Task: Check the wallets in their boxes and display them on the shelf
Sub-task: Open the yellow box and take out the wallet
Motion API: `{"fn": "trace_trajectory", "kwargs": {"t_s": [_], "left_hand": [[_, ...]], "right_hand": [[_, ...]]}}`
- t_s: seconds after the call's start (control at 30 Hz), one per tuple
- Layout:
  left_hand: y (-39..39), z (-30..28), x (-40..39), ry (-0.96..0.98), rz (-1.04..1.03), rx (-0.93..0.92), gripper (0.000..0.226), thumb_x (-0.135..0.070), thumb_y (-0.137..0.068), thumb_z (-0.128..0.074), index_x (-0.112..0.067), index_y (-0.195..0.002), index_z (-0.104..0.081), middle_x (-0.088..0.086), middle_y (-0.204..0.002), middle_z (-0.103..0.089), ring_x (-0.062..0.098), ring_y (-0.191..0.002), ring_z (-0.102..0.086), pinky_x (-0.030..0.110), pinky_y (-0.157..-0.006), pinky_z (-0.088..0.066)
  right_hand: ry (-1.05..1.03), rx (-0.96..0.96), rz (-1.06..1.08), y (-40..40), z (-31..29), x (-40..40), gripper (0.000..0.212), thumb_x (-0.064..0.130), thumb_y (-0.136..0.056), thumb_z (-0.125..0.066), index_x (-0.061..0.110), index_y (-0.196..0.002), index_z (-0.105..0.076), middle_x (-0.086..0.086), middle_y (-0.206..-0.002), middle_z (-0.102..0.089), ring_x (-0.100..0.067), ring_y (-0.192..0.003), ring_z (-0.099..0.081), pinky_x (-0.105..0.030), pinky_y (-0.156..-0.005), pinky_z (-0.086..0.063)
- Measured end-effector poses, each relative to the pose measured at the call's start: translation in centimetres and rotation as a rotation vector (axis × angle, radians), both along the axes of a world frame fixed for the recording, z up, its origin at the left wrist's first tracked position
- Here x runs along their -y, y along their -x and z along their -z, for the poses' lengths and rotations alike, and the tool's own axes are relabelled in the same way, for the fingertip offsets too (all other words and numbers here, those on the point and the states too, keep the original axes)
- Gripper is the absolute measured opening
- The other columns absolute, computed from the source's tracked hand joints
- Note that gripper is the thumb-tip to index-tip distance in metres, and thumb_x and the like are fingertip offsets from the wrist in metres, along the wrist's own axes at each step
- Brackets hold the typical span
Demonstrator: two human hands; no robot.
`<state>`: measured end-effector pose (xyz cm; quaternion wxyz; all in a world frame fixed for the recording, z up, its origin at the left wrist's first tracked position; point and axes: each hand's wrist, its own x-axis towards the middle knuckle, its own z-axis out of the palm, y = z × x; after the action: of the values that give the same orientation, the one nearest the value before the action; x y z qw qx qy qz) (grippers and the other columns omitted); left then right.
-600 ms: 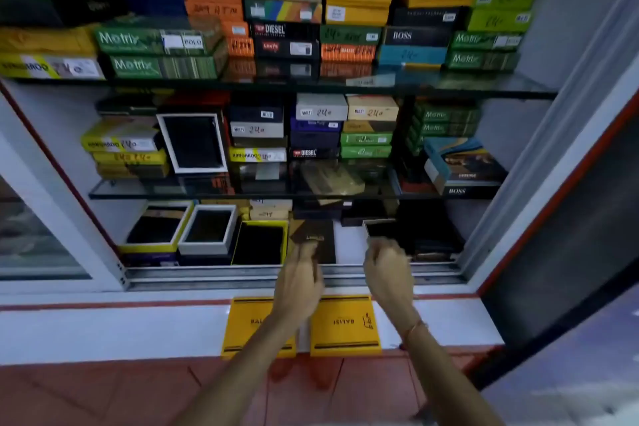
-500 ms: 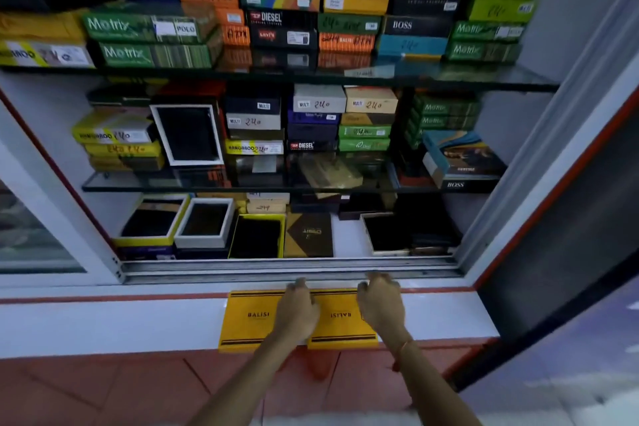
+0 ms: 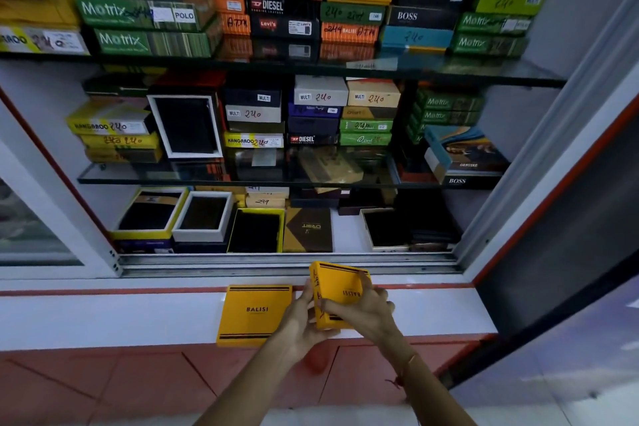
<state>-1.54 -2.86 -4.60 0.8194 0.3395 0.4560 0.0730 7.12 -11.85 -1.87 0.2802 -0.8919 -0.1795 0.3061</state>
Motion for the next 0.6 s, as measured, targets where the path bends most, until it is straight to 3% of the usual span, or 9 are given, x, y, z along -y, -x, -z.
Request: {"fn": "trace_trajectory", "kwargs": {"t_s": [0.07, 0.13, 0.17, 0.23, 0.27, 0.33, 0.4, 0.5, 0.6], "left_hand": [[-0.4, -0.4, 0.1, 0.047, -0.067, 0.069, 0.054, -0.050, -0.096, -0.031, -0.009, -0.115, -0.060, 0.020, -0.110, -0.067, 0.036, -0.102, -0.064, 0.052, -0.088, -0.051], [-0.8, -1.3, 0.3, 0.020, -0.161, 0.065, 0.055, -0.047, -0.098, -0.026, -0.007, -0.118, -0.058, 0.019, -0.102, -0.068, 0.031, -0.088, -0.065, 0.045, -0.073, -0.054], [-0.8, -1.8, 0.2, -0.010, -0.200, 0.047, 0.056, -0.048, -0.098, -0.026, -0.007, -0.117, -0.059, 0.018, -0.097, -0.067, 0.029, -0.084, -0.064, 0.044, -0.070, -0.054], [-0.3, -2.0, -0.4, -0.065, -0.258, 0.040, 0.060, -0.056, -0.093, -0.029, -0.010, -0.114, -0.060, 0.016, -0.095, -0.067, 0.030, -0.087, -0.064, 0.046, -0.078, -0.054], [0.1, -1.9, -0.9, -0.076, -0.267, 0.042, 0.062, -0.061, -0.089, -0.032, -0.013, -0.114, -0.060, 0.016, -0.099, -0.067, 0.032, -0.094, -0.063, 0.049, -0.083, -0.053], [0.8, -1.6, -1.7, -0.083, -0.245, 0.036, 0.066, -0.066, -0.085, -0.036, -0.014, -0.118, -0.058, 0.017, -0.110, -0.065, 0.036, -0.108, -0.060, 0.053, -0.091, -0.051], [1.2, -1.5, -2.1, -0.120, -0.196, 0.001, 0.067, -0.065, -0.086, -0.038, -0.012, -0.122, -0.058, 0.019, -0.117, -0.065, 0.036, -0.114, -0.059, 0.054, -0.099, -0.047], [1.3, -1.4, -2.3, -0.185, -0.127, -0.064, 0.067, -0.065, -0.087, -0.035, -0.013, -0.120, -0.062, 0.014, -0.114, -0.068, 0.032, -0.116, -0.058, 0.052, -0.109, -0.038], [1.2, -1.3, -2.5, -0.143, -0.081, -0.059, 0.058, -0.060, -0.089, -0.038, -0.012, -0.103, -0.067, 0.015, -0.098, -0.071, 0.034, -0.099, -0.065, 0.055, -0.099, -0.047]], "right_hand": [[-0.037, 0.010, -0.027, -0.1, -0.5, -0.5, 0.115, 0.068, -0.046, -0.064, 0.030, -0.145, -0.018, -0.015, -0.137, -0.035, -0.041, -0.129, -0.029, -0.049, -0.102, -0.036], [-0.118, -0.019, -0.019, -0.5, -1.5, -0.5, 0.109, 0.068, -0.048, -0.069, 0.035, -0.142, -0.025, -0.011, -0.131, -0.045, -0.037, -0.124, -0.042, -0.044, -0.101, -0.042], [-0.225, -0.077, -0.007, -1.0, -2.0, -0.3, 0.097, 0.065, -0.053, -0.072, 0.036, -0.137, -0.032, -0.004, -0.124, -0.054, -0.029, -0.115, -0.052, -0.040, -0.097, -0.048], [-0.432, -0.327, -0.033, -1.9, -3.4, 0.8, 0.065, 0.053, -0.070, -0.072, 0.036, -0.126, -0.042, 0.010, -0.109, -0.061, -0.012, -0.097, -0.062, -0.027, -0.079, -0.054], [-0.526, -0.476, -0.058, -2.7, -3.6, 1.7, 0.062, 0.054, -0.071, -0.070, 0.035, -0.125, -0.046, 0.010, -0.113, -0.062, -0.012, -0.099, -0.063, -0.028, -0.080, -0.054], [-0.691, -0.771, -0.004, -4.4, -2.9, 3.5, 0.082, 0.064, -0.058, -0.073, 0.026, -0.128, -0.054, -0.007, -0.129, -0.061, -0.028, -0.116, -0.059, -0.051, -0.096, -0.050], [-0.839, -1.037, 0.058, -5.1, -1.4, 4.5, 0.085, 0.061, -0.057, -0.074, 0.019, -0.130, -0.056, -0.017, -0.135, -0.057, -0.038, -0.122, -0.053, -0.061, -0.103, -0.041], [-0.954, -1.178, 0.105, -4.8, 0.9, 5.2, 0.084, 0.058, -0.063, -0.071, 0.016, -0.133, -0.052, -0.020, -0.139, -0.052, -0.042, -0.124, -0.051, -0.061, -0.101, -0.042], [-1.051, -1.203, 0.142, -3.8, 2.0, 5.6, 0.078, 0.054, -0.070, -0.066, 0.015, -0.135, -0.050, -0.020, -0.142, -0.049, -0.041, -0.129, -0.047, -0.057, -0.105, -0.042]]}}
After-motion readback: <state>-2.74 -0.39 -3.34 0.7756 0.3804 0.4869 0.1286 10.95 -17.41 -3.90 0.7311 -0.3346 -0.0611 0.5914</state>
